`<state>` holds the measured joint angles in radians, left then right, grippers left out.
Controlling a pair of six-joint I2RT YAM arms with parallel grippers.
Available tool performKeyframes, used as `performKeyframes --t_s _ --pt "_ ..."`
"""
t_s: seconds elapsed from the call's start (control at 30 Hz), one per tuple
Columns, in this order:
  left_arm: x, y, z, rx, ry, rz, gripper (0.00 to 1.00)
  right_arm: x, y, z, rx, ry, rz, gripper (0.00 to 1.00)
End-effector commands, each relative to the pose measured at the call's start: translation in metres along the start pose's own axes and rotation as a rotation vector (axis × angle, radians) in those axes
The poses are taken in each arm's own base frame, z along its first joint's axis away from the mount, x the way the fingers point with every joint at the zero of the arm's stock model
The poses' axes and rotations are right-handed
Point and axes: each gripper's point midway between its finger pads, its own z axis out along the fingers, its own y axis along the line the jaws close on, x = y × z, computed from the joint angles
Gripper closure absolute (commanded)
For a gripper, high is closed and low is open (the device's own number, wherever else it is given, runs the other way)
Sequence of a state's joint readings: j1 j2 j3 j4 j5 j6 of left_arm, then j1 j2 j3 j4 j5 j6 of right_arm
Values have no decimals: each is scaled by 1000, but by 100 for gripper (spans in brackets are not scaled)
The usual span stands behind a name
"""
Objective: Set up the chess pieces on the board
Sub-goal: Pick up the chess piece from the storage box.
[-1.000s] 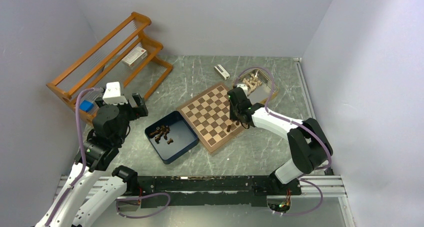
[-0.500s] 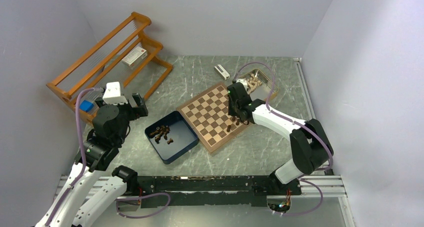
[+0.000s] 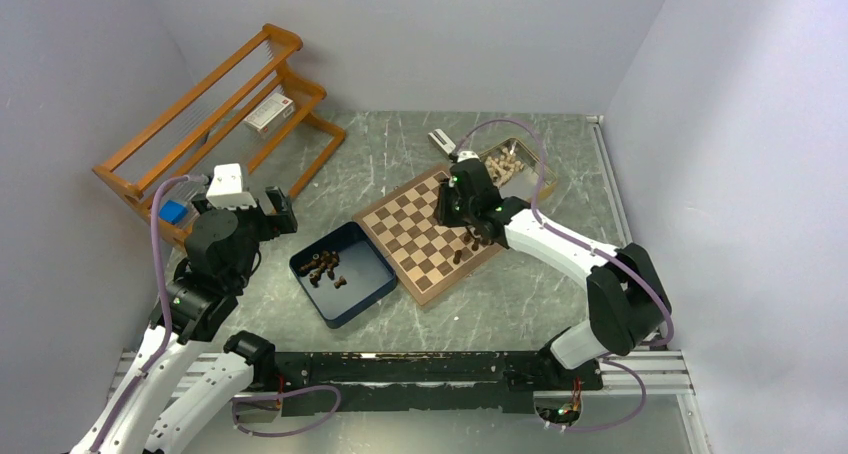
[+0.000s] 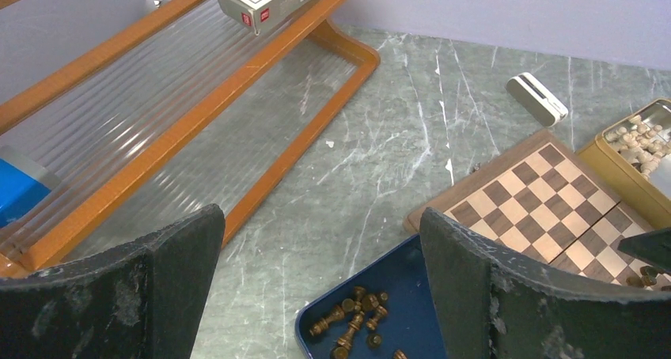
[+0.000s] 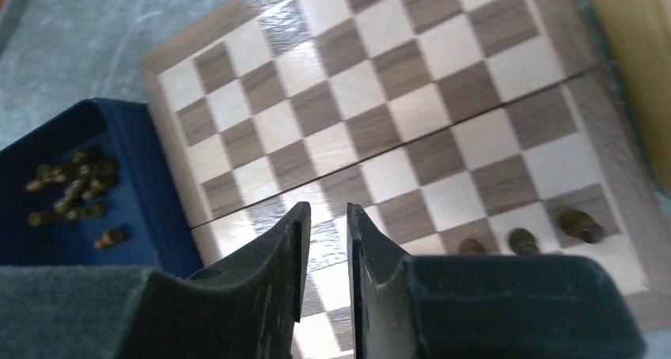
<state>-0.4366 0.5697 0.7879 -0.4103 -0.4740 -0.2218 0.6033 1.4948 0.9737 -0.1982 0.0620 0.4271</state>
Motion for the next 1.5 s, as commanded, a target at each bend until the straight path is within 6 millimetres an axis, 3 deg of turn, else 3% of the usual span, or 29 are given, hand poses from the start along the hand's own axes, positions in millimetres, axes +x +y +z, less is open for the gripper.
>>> performKeyframes --t_s 0.0,0.43,0.73,0.97,1.47 --pt "-8 -5 0 25 -27 1 2 -22 59 -10 -157 -61 -23 73" --pt "-15 9 -4 -46 -48 -16 2 26 186 6 -314 -2 -192 72" --pt "-19 15 -9 -71 -55 -26 2 72 242 30 -363 53 -269 72" --pt "-21 19 -12 -86 -62 -34 2 98 256 52 -345 85 -314 72" --pt "-21 20 -12 -92 -61 -34 2 119 255 76 -300 135 -363 70"
